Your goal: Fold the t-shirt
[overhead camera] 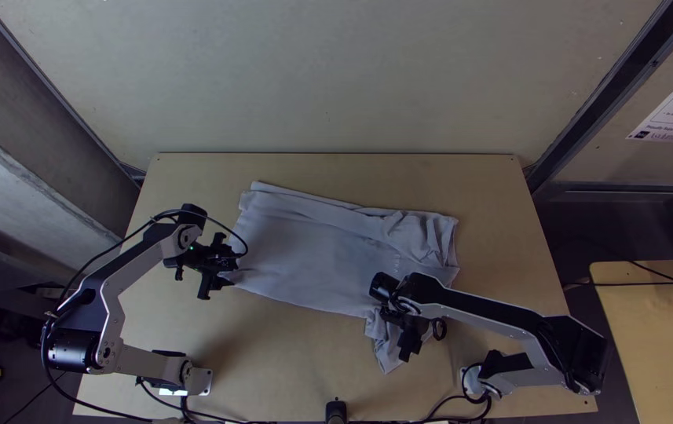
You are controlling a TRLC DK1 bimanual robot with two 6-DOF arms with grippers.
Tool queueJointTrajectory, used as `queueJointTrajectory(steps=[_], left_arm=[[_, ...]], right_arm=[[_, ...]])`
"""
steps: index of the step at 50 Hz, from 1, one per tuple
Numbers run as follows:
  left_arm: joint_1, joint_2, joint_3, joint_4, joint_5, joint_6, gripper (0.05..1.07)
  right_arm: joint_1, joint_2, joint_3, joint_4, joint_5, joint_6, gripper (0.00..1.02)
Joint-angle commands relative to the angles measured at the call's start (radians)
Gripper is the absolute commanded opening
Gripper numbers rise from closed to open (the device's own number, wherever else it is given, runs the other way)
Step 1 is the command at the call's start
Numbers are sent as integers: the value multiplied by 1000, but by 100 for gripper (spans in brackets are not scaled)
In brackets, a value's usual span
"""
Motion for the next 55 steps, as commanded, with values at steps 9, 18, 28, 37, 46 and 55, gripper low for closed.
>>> queueJointTrajectory(steps=[9, 18, 28, 37, 46, 55], left_arm=[[10, -2, -38, -58, -7, 99, 27], [11, 0, -46, -93, -7, 122, 8], [30, 4, -47, -95, -7, 122, 8], [56, 13, 17, -119, 6, 106, 8], [88, 89, 188, -250, 74, 45, 8], [109, 119, 283, -300, 121, 14, 8]], right_arm=[[11, 50, -52, 79, -15, -6, 10], [22, 55, -61, 97, -18, -8, 3], [28, 59, -59, 97, -18, -9, 3], [-12, 26, -33, 73, -18, -12, 3], [-89, -30, -9, 45, -21, -24, 3], [-169, -79, 37, 5, -43, -32, 3]])
